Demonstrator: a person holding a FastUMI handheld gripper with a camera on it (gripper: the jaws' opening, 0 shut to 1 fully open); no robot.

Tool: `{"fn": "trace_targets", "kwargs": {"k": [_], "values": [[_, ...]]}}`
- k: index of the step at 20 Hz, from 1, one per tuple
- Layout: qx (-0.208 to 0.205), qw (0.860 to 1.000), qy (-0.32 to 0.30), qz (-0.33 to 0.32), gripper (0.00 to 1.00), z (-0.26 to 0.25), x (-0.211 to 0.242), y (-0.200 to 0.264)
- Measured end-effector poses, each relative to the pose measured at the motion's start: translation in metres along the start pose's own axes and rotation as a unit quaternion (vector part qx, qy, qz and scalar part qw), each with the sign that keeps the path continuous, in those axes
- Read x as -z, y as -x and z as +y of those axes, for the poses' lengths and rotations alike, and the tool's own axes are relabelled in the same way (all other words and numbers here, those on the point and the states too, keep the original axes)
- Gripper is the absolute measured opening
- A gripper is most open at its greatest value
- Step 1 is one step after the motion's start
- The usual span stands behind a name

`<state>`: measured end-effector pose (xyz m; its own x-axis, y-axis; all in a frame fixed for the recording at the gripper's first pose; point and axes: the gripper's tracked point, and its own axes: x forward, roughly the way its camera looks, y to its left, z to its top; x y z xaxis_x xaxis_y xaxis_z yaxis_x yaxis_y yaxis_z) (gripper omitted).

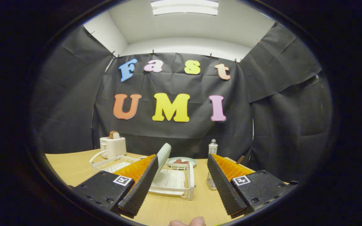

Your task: Take the plate from the dish rack, then take the spoon from the basket and place it into the plate.

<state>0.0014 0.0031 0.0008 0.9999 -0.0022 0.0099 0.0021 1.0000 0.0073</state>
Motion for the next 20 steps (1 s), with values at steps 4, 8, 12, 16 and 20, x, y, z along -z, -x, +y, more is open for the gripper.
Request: {"fn": "trace_targets", "kwargs": {"k": [4,8,12,16,20], "values": [[0.006,1.0,0.003,0.002,1.0,-0.001,0.001,-0.001],[0.001,1.0,-0.004,0.012,1.0,0.001,0.004,-0.006],[-0.004,1.0,-0.005,0.019,1.0,0.003,0.001,-0.012],[-0.015,0.999,-0.003,0.034,1.0,-0.004,-0.013,-0.034],[-0.056,0.996,-0.022,0.062,1.0,0.001,-0.045,-0.07]]}}
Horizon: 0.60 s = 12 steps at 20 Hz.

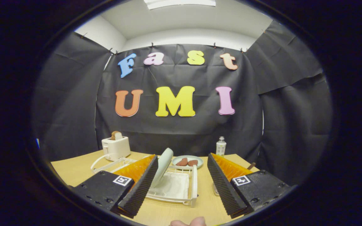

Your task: Take the plate from the dish rack, then take the spoon from the basket and place it into the plate.

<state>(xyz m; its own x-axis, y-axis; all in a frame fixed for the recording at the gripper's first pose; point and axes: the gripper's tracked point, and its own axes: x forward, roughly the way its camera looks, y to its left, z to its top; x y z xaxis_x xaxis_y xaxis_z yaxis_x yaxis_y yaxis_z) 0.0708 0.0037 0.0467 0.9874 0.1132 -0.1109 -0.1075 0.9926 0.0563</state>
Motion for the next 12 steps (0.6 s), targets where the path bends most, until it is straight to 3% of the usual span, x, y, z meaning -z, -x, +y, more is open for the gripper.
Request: {"fn": "trace_targets", "kwargs": {"k": [4,8,12], "values": [[-0.025,0.998,0.005,0.051,1.0,0.006,-0.024,-0.037],[-0.03,0.99,0.042,0.132,1.0,0.007,-0.014,-0.077],[-0.041,0.977,0.03,0.206,1.0,0.014,0.002,-0.11]]}}
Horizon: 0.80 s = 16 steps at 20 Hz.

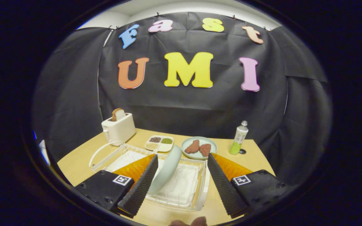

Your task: Take the plate from the dish rack, then take the spoon from the basket and place it into the plate.

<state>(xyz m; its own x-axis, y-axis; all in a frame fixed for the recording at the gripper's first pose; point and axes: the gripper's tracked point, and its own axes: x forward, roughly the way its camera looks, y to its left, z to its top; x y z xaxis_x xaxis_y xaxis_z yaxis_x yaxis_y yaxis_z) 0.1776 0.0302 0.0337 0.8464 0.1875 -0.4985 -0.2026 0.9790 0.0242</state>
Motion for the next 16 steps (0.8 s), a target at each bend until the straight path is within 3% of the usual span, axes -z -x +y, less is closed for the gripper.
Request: {"fn": "trace_targets", "kwargs": {"k": [5,10,16], "values": [[-0.021,0.995,-0.036,0.09,1.0,0.015,0.005,-0.037],[-0.024,0.978,-0.086,0.188,1.0,0.031,0.023,-0.07],[0.014,0.959,-0.106,0.262,0.97,0.031,0.037,-0.091]]}}
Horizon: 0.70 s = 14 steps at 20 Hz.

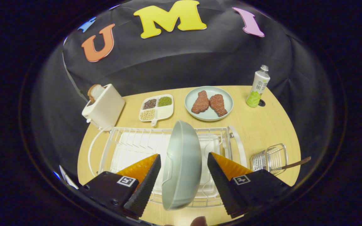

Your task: Take the plate from the dish rack, then take the spoon from the basket and place it into the plate.

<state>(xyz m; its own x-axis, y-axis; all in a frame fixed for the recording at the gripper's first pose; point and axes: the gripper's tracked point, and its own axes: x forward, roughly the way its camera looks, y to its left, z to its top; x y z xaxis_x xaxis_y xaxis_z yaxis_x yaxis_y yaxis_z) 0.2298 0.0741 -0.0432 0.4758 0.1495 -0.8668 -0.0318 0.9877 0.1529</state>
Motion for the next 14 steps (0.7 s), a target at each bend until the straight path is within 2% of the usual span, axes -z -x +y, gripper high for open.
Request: {"fn": "trace_targets", "kwargs": {"k": [2,5,9,10,14], "values": [[0.028,0.999,-0.008,0.024,0.91,-0.008,0.008,-0.005],[0.034,0.998,-0.031,0.043,0.78,-0.007,0.014,-0.011],[0.046,0.995,-0.07,0.057,0.41,-0.01,0.019,-0.01],[0.05,0.994,-0.073,0.057,0.38,-0.011,0.019,-0.008],[0.087,0.994,-0.053,0.035,0.36,-0.02,0.006,0.011]]}}
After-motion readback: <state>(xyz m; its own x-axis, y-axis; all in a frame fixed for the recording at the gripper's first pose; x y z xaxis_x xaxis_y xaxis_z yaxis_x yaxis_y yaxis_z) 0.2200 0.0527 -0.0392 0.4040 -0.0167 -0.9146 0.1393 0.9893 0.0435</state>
